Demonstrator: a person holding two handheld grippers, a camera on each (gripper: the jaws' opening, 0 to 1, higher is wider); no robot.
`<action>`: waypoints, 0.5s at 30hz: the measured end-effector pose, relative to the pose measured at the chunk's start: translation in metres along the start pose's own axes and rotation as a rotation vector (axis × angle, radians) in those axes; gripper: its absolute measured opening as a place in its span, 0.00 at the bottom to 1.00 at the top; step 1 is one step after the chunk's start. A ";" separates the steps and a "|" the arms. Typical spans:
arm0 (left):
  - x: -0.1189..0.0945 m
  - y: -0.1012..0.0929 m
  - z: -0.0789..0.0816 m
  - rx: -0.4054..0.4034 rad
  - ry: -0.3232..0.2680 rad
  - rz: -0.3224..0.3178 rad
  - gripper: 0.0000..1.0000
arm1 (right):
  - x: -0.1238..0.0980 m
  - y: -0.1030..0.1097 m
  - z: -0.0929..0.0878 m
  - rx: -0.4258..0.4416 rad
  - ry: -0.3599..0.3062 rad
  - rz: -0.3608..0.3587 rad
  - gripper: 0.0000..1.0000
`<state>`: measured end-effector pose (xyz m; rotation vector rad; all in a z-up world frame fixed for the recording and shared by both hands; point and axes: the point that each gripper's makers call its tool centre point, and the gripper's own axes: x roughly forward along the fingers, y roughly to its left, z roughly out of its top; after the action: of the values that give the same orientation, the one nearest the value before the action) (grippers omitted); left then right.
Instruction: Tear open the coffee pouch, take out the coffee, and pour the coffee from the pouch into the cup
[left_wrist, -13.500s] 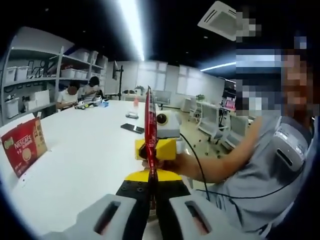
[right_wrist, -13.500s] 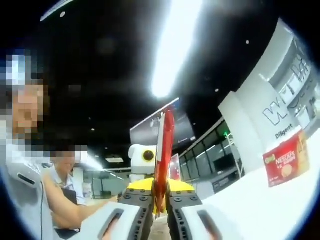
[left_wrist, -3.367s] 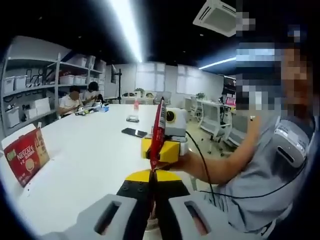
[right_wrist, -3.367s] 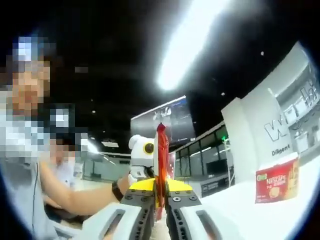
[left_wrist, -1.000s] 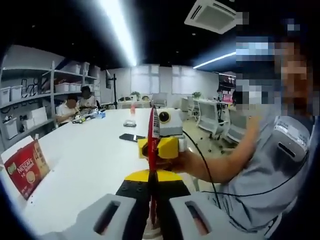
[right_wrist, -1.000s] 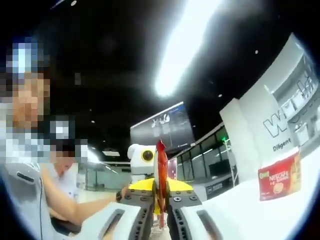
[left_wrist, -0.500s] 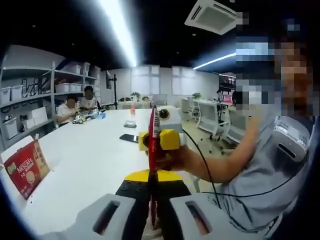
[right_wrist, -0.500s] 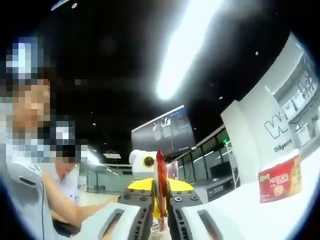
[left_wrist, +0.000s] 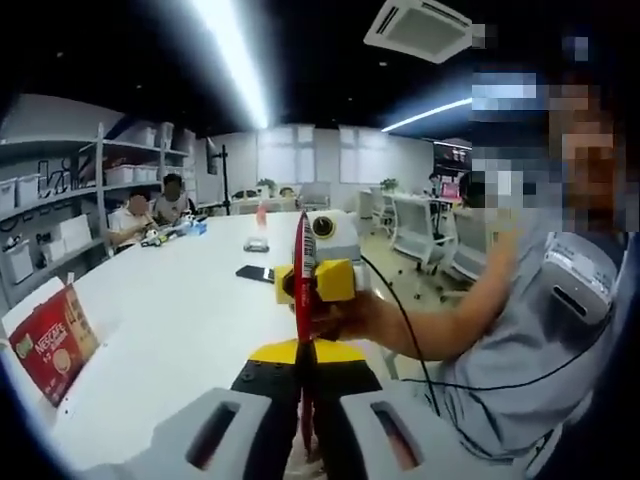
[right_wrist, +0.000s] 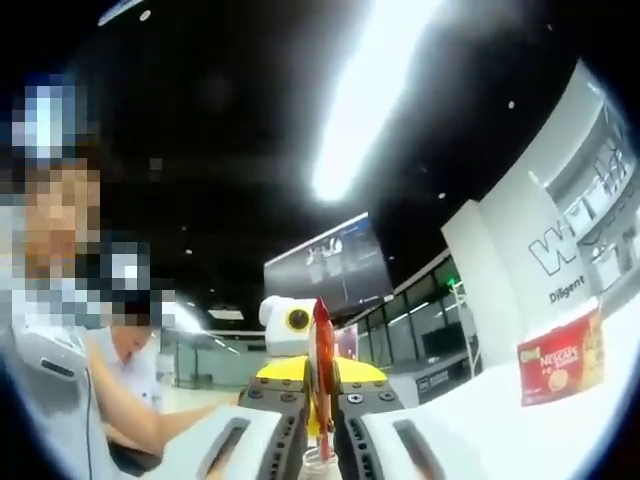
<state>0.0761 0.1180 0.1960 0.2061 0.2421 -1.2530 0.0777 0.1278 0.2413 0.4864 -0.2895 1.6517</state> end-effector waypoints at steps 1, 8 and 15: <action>0.000 0.000 -0.001 0.001 0.005 0.001 0.04 | -0.001 0.000 -0.001 0.000 0.000 -0.001 0.08; 0.000 0.002 -0.006 -0.018 0.000 0.000 0.04 | 0.001 0.001 -0.005 -0.016 0.026 -0.015 0.08; -0.001 0.006 -0.002 -0.009 -0.045 0.017 0.09 | 0.002 -0.003 -0.001 -0.049 0.026 -0.044 0.08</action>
<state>0.0812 0.1213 0.1947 0.1712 0.2067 -1.2380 0.0804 0.1298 0.2413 0.4317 -0.2975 1.6036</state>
